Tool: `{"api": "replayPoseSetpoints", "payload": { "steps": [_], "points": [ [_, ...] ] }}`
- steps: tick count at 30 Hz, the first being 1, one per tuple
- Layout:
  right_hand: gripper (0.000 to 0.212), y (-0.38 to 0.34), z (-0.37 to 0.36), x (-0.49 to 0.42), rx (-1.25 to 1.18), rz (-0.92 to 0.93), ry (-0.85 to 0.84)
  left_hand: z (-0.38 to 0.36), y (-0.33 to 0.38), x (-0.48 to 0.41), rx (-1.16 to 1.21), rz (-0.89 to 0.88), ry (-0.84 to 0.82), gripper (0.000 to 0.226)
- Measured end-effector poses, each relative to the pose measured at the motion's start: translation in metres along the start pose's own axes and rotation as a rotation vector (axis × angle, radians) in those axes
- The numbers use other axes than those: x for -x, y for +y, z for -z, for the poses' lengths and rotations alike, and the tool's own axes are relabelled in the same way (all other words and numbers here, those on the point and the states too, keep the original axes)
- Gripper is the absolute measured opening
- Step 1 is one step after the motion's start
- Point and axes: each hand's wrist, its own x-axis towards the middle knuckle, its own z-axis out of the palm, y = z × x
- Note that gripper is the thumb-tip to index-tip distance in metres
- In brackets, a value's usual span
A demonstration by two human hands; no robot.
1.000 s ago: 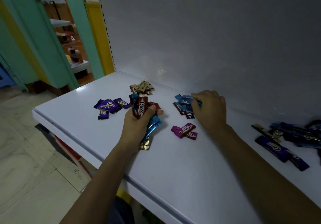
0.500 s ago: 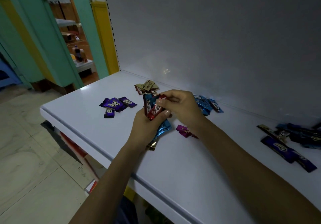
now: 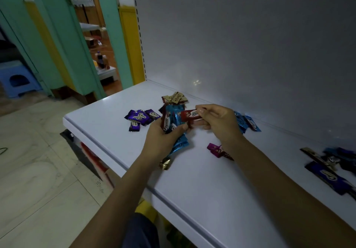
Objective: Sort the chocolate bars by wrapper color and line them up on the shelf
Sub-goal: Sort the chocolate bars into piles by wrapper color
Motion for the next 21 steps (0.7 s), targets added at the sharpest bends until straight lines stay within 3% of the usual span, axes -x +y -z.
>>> {"api": "replayPoseSetpoints", "payload": {
  "steps": [4,8,14,18,21],
  "points": [
    [0.013,0.006,0.008,-0.004,-0.055,-0.091,0.09,0.018,-0.011,0.003,0.027,0.037,0.219,0.017],
    [0.014,0.012,0.006,-0.005,0.016,-0.105,0.036,0.015,-0.013,0.004,0.077,0.038,0.27,0.013],
    [0.016,0.032,-0.008,-0.007,0.628,0.118,-0.001,0.014,-0.016,0.003,0.035,0.014,0.267,0.032],
    [0.024,0.033,-0.007,-0.008,0.826,0.19,0.02,0.015,-0.015,0.003,0.028,0.02,0.257,0.023],
    [0.018,0.024,-0.011,-0.004,0.811,0.282,0.055,0.014,-0.013,0.004,0.011,0.031,0.245,0.025]
  ]
}}
